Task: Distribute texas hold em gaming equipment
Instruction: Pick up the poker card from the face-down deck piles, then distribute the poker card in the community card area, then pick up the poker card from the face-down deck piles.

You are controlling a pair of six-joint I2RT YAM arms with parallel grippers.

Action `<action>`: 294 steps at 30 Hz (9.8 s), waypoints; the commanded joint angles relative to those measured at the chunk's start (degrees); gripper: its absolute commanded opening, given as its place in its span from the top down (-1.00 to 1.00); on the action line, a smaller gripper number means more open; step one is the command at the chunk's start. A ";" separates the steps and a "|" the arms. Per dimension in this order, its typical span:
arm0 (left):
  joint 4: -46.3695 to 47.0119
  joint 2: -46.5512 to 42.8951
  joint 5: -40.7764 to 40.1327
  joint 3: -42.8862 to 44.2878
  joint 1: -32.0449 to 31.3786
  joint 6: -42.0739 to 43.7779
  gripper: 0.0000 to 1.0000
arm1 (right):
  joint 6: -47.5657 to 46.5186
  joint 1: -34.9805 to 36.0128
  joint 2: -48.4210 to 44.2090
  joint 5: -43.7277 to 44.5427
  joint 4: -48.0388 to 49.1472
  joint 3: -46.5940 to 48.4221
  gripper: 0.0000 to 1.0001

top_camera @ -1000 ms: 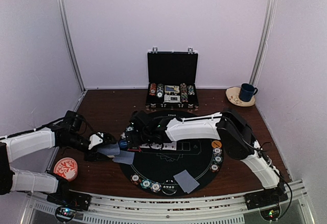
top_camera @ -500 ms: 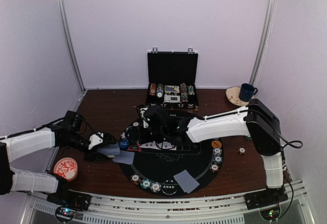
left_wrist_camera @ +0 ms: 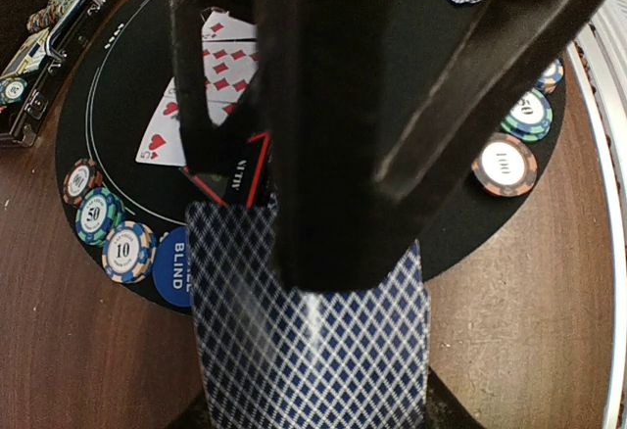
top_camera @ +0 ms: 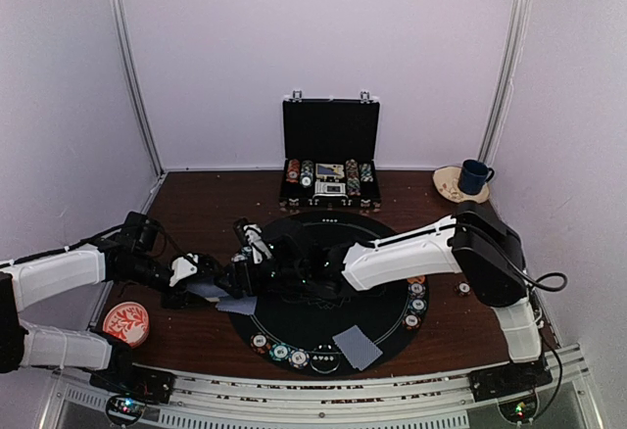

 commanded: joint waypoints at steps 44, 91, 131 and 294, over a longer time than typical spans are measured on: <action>1.12 0.91 1.05 0.13 -0.03 0.61 0.73 | -20.40 -0.85 6.97 -5.43 -16.88 17.28 0.46; 1.11 0.63 1.00 0.14 -0.04 0.25 0.72 | 10.35 -5.35 -32.18 32.79 18.37 -44.63 1.00; 1.04 0.57 1.03 0.13 0.00 0.42 0.72 | 37.11 0.55 -15.87 59.01 1.47 -42.27 0.59; -1.78 1.26 2.76 0.48 -0.06 3.32 0.71 | -15.27 1.91 3.80 5.70 4.81 3.40 0.59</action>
